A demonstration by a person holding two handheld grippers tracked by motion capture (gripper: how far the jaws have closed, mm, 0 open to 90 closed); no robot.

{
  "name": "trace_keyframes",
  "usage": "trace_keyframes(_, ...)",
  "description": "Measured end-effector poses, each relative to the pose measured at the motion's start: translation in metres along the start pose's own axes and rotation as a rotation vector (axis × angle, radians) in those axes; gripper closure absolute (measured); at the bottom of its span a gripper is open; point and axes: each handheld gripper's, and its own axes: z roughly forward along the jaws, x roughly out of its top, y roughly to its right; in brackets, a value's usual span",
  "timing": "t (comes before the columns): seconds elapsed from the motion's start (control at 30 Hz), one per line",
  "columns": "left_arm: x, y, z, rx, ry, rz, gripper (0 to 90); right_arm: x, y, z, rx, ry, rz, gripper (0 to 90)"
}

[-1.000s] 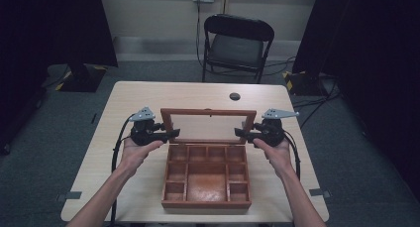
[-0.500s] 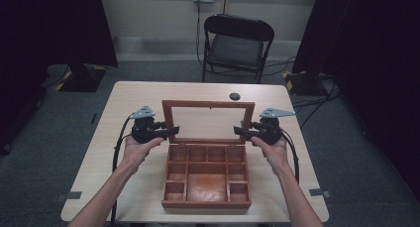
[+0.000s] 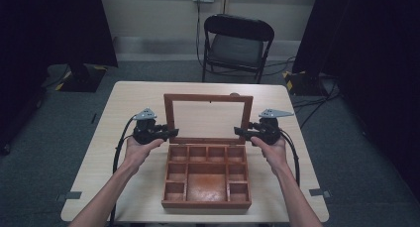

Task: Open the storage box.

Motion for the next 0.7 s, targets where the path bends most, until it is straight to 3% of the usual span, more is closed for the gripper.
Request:
trace_keyframes(0.07,0.000,0.000,0.000,0.005,-0.002,-0.002,62.1,-0.001,-0.004,0.001,-0.017,-0.002,-0.022,48.8)
trace_keyframes(0.2,0.000,0.000,0.001,0.022,-0.002,-0.007,62.5,-0.006,0.003,0.001,-0.004,0.008,0.014,51.8)
trace_keyframes(0.7,-0.005,-0.005,0.004,0.020,0.013,-0.055,62.2,-0.012,0.009,0.006,-0.036,-0.001,0.040,56.4)
